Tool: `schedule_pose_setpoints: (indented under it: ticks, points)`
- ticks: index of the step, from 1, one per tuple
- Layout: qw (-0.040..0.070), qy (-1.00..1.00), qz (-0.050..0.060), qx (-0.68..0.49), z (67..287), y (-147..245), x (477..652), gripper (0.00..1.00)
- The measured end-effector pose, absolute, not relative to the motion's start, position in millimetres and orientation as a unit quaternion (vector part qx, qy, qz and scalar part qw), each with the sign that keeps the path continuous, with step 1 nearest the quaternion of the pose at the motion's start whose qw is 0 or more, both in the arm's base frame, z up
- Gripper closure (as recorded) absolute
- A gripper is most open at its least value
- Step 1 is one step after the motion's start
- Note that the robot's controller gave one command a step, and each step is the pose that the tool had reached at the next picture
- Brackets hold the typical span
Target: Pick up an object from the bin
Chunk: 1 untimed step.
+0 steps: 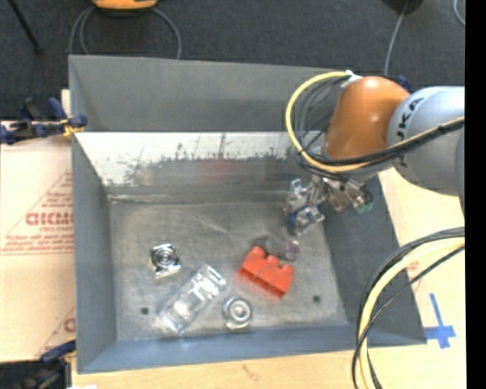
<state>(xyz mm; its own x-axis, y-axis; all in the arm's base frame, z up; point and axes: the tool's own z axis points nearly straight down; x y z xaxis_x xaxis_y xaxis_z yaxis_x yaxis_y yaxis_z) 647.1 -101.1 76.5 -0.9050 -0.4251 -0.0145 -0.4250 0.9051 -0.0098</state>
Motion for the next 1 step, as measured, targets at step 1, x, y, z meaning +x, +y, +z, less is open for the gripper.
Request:
schedule_pose_setpoints:
  ticks: [1]
  points:
    - [0.006,0.970,-0.003,-0.245,234.8,-100.5,627.2,1.00]
